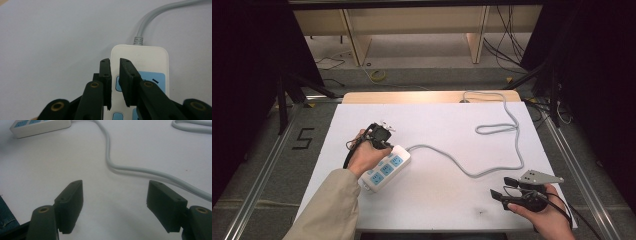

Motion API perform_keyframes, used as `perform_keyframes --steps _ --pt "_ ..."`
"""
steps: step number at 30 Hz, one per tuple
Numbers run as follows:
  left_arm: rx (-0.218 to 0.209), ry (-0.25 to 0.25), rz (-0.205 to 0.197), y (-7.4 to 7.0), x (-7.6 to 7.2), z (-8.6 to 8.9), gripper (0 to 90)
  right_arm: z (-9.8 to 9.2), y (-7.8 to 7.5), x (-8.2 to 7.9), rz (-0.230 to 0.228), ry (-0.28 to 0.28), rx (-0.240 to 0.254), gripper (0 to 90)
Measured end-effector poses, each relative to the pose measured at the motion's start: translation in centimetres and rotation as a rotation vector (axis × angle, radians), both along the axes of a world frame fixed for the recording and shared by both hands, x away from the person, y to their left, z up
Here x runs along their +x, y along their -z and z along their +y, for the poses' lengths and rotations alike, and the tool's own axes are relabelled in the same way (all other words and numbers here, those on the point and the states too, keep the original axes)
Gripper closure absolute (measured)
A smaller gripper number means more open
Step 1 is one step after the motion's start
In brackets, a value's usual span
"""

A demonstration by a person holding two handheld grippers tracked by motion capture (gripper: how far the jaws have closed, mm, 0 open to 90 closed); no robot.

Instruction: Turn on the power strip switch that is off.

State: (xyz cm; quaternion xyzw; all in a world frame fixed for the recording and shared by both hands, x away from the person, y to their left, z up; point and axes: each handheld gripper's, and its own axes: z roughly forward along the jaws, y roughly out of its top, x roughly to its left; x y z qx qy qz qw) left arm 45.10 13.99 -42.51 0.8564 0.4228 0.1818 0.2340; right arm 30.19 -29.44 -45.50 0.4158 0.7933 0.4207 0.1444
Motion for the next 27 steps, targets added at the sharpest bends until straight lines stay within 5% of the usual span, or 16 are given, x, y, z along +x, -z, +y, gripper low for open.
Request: perform_keyframes --steps 8,27 --pt "-0.02 0.006 -0.013 -0.5 -0.6 0.5 70.5 0.0 0.0 0.0 0.001 0.001 -0.001 30.1" --pt "-0.144 0.0 -0.098 -1.4 -2.8 2.2 43.0 -0.1 0.0 0.0 0.0 0.001 0.003 30.1"
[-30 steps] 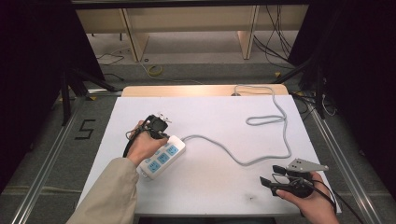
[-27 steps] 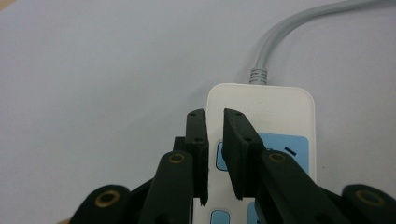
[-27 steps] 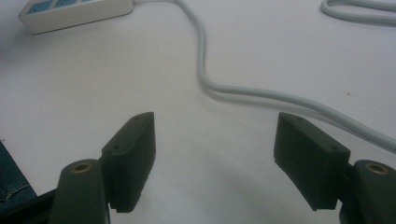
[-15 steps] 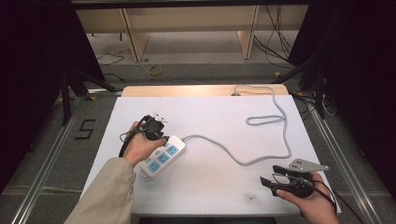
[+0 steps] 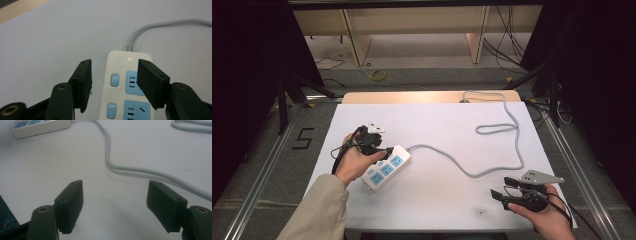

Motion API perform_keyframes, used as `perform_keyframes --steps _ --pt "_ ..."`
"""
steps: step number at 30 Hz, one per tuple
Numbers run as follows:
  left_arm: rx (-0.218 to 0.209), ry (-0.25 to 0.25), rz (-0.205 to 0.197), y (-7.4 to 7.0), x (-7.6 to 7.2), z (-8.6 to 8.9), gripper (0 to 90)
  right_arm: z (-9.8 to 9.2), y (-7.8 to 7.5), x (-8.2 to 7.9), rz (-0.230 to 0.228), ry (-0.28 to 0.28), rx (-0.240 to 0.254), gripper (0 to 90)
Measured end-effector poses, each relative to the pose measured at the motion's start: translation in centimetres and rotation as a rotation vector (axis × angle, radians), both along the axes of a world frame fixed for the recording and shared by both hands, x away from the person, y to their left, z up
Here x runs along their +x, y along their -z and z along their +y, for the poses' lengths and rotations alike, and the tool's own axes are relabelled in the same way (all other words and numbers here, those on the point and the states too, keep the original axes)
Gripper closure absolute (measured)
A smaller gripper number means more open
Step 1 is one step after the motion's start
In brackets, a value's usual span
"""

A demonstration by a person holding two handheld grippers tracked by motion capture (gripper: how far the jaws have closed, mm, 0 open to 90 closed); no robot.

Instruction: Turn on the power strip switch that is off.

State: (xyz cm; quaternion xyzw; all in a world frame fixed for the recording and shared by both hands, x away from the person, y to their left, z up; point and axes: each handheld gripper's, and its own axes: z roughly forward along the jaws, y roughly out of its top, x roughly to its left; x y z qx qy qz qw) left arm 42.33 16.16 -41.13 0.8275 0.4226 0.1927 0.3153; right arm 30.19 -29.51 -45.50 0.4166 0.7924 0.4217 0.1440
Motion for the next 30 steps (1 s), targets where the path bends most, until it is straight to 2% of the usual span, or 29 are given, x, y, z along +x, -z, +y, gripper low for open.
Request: perform_keyframes --steps 4,8,17,20,30 --pt "0.011 0.011 -0.021 0.0 -0.3 0.1 36.9 0.0 0.0 0.0 0.001 0.001 0.0 30.1" --pt "0.004 0.01 -0.026 0.0 -0.7 0.2 30.8 0.0 0.0 0.0 0.002 0.002 0.0 30.1" --pt "-0.024 0.032 -0.051 0.3 -1.7 0.8 25.2 0.0 0.0 0.0 -0.002 -0.001 0.0 30.1" --pt "-0.022 0.032 -0.055 0.4 -2.0 1.1 23.2 0.0 0.0 0.0 -0.001 0.001 0.0 30.1" --pt "-0.047 0.04 -0.092 0.6 -3.3 1.8 22.2 0.0 0.0 0.0 0.002 0.003 0.0 30.0"
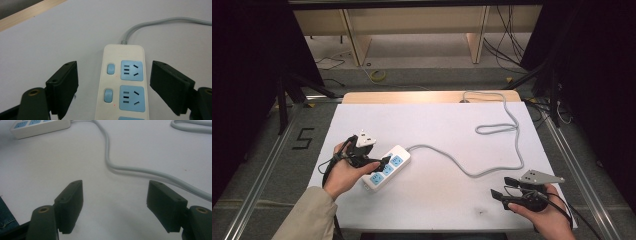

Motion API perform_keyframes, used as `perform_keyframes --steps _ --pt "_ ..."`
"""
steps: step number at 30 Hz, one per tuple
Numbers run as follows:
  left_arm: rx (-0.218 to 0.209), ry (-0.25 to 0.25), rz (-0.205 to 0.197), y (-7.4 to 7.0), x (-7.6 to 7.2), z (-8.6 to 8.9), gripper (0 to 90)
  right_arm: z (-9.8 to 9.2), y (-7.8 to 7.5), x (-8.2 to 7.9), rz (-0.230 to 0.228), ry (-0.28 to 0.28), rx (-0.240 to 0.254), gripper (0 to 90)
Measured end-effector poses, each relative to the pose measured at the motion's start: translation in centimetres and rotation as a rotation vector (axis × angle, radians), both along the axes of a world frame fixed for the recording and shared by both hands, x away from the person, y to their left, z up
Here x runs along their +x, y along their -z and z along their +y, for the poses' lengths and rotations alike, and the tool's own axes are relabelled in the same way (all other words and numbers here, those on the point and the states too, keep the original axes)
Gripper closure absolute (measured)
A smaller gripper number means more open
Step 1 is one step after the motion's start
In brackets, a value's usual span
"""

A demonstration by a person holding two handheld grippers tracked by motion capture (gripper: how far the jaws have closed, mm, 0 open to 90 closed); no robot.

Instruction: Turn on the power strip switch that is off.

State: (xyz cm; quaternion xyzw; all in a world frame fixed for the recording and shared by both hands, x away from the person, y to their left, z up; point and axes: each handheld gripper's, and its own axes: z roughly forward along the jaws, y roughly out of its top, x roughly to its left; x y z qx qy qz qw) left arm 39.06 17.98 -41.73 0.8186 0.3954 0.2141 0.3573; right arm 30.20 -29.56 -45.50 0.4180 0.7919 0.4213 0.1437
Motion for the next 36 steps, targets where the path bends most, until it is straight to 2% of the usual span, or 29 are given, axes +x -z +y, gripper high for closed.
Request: perform_keyframes --steps 4,8,16,19,22,36 --pt "-0.025 0.01 -0.011 0.1 -0.6 0.1 21.9 0.0 0.0 0.0 -0.003 -0.002 0.0 30.0" --pt "-0.025 0.017 -0.017 0.5 -1.2 0.5 21.2 0.0 0.0 0.0 -0.003 -0.002 0.0 29.9" --pt "-0.008 0.02 -0.015 1.5 -2.7 1.5 19.9 0.0 0.0 0.0 -0.004 -0.005 0.0 29.8" --pt "0.013 0.007 0.001 1.9 -3.1 1.9 19.7 0.0 0.0 0.0 -0.003 -0.005 0.0 29.8" --pt "0.013 0.003 0.005 2.1 -3.5 2.3 19.5 0.0 0.0 0.0 -0.005 -0.007 -0.001 29.8" --pt "0.032 -0.003 0.009 2.5 -3.9 2.3 18.6 0.0 0.0 0.0 -0.003 -0.008 -0.001 29.8"
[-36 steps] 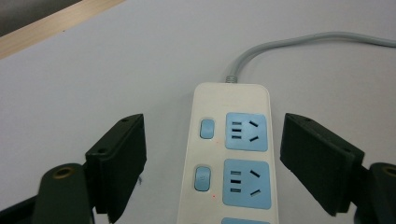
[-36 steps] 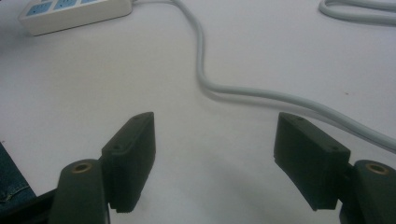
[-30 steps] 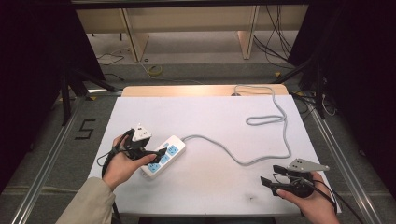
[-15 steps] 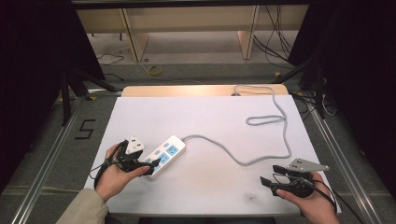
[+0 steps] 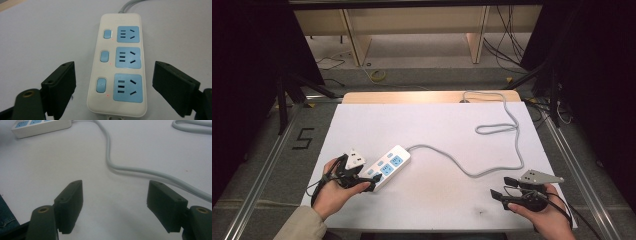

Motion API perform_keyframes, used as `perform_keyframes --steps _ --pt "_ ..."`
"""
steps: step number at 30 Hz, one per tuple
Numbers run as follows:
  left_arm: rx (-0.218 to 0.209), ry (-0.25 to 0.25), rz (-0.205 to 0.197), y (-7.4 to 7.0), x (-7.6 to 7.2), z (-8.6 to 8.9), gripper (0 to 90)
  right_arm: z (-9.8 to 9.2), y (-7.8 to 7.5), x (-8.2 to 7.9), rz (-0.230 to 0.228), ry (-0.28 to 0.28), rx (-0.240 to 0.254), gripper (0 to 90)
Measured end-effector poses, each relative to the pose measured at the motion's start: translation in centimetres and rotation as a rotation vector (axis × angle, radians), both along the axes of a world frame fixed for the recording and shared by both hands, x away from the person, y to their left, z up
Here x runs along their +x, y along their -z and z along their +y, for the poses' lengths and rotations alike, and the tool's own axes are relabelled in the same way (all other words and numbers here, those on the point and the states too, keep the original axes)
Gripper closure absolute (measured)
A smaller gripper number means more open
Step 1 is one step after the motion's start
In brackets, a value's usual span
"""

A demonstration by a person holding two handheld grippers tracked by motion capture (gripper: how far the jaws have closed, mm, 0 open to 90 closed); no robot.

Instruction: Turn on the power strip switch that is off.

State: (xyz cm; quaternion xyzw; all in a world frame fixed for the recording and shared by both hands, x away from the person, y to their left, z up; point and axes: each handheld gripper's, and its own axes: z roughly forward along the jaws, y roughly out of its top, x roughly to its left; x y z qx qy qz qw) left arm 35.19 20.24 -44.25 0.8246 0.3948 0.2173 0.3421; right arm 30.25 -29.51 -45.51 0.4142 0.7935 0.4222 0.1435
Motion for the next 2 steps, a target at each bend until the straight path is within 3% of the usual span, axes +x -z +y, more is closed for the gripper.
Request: perform_keyframes --steps 2 --pt "0.005 0.004 0.0 -0.06 0.01 -0.08 18.3 0.0 0.01 0.01 0.0 0.0 0.0 29.8"
